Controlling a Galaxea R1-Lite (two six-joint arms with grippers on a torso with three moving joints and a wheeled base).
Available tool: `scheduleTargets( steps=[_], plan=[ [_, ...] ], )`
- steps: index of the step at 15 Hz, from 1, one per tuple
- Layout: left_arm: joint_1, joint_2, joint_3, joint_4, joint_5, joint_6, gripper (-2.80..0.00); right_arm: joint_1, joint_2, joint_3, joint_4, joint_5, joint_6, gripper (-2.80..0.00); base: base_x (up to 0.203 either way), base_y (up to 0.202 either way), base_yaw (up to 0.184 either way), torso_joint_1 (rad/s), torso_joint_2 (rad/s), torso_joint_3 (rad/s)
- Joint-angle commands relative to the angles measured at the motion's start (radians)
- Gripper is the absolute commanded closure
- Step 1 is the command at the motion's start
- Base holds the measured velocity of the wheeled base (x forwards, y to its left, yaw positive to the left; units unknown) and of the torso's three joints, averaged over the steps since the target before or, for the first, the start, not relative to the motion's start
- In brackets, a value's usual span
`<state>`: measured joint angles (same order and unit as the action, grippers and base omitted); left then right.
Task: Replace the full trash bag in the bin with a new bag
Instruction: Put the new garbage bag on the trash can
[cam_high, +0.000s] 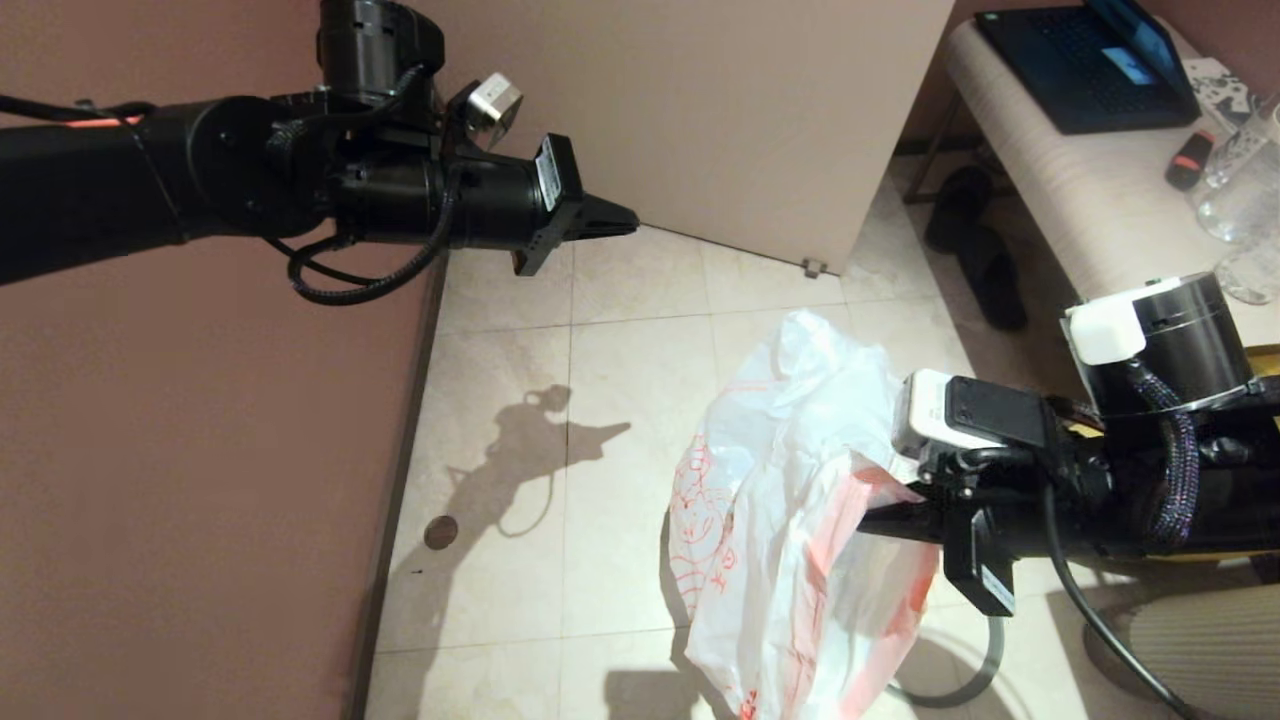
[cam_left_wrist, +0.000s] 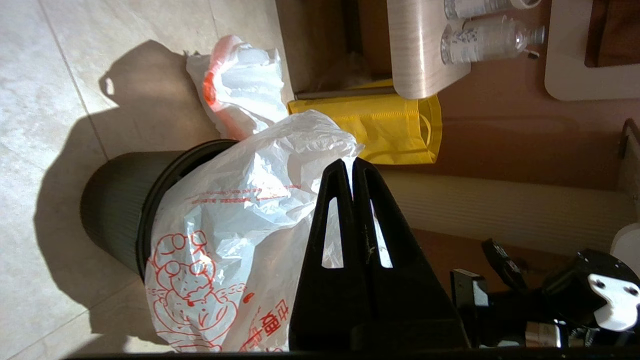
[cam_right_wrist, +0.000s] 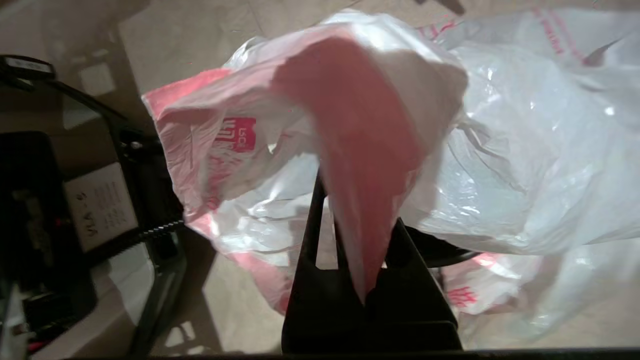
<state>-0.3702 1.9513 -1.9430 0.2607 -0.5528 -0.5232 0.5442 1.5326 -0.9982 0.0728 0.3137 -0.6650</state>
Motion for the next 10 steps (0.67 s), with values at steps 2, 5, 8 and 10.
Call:
scheduleTargets(
  steps=[2, 5, 8, 10],
  plan=[
    [0.022, -0.032, 0.001, -0.002, -0.004, -0.003, 0.0, 0.032, -0.019, -0.063, 0.088, -0.176, -0.109, 0.0, 0.0, 0.0, 0.0, 0.0, 0.0, 0.0],
    [0.039, -0.055, 0.002, 0.002, -0.016, -0.009, 0.0, 0.036, -0.031, -0.164, 0.298, -0.282, -0.238, 0.0, 0.0, 0.0, 0.0, 0.0, 0.0, 0.0],
    [0.037, -0.069, 0.01, 0.002, -0.016, -0.019, 0.0, 0.04, -0.022, -0.352, 0.587, -0.389, -0.311, 0.0, 0.0, 0.0, 0.0, 0.0, 0.0, 0.0],
    [0.036, -0.069, 0.012, 0.002, -0.018, -0.019, 0.0, 0.039, -0.015, -0.435, 0.728, -0.477, -0.354, 0.0, 0.0, 0.0, 0.0, 0.0, 0.0, 0.0]
  ],
)
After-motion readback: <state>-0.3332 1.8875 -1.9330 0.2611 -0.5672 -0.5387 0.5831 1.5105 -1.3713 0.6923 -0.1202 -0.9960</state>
